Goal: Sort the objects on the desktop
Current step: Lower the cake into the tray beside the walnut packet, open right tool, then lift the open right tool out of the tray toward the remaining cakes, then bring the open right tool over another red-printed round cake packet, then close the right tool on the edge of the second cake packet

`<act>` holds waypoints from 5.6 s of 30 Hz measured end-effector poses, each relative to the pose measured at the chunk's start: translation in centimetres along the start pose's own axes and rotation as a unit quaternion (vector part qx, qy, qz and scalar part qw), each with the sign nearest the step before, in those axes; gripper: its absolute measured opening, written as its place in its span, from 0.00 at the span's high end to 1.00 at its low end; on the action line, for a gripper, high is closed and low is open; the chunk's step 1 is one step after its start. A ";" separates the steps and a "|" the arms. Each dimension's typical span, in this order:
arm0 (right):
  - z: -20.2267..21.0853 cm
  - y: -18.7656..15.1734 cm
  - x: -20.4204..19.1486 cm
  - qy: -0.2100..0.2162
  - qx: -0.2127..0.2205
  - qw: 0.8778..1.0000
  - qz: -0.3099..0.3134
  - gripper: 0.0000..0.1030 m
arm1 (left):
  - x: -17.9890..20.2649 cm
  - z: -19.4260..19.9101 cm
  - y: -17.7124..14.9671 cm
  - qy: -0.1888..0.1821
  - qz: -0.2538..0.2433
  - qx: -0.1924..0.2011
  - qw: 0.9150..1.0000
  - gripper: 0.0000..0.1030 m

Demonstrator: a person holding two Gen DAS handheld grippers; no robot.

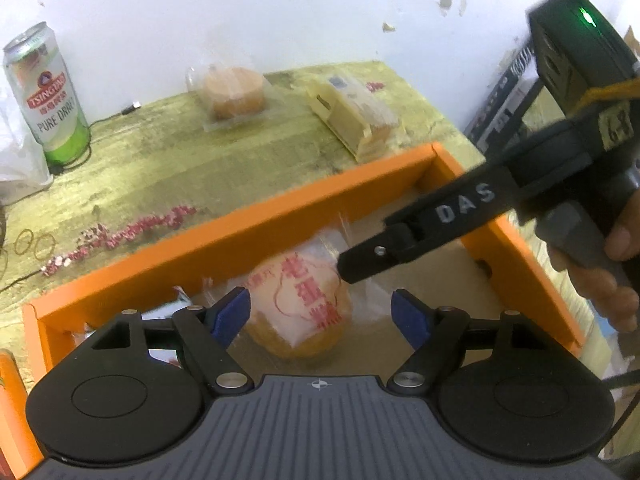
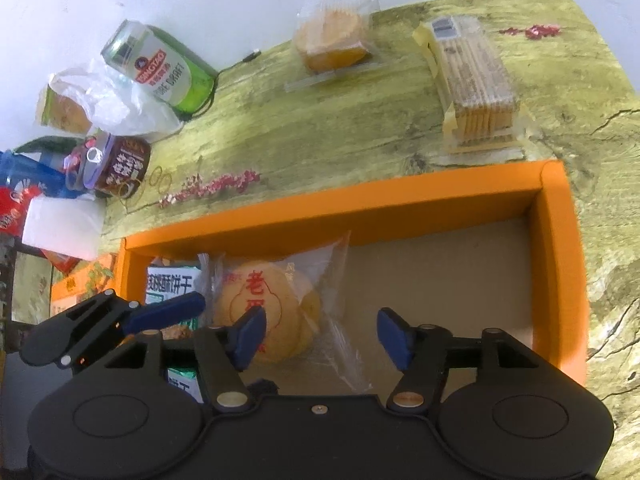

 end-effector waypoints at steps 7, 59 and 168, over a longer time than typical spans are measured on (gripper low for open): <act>3.1 2.0 -0.1 0.034 0.026 0.999 -0.014 0.42 | -2.1 2.2 3.0 0.005 0.014 0.035 0.999 0.24; -3.4 23.4 2.7 0.165 0.007 0.980 -0.112 0.09 | -7.6 -9.8 17.0 -0.038 0.047 0.046 0.997 0.23; -5.4 18.1 0.8 0.142 -0.033 0.982 -0.121 0.32 | -17.6 -6.7 10.5 -0.151 0.237 0.041 0.959 0.36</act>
Point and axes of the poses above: each gripper's, at about its wrist camera, not at the fingertips, and z roughly against the way its jaws point, x to its right, y to its top, the point moved 5 cm from there along -z, roughly the way its jaws point, and after that the axes turned 12 degrees about -x, right-handed, at the moved point
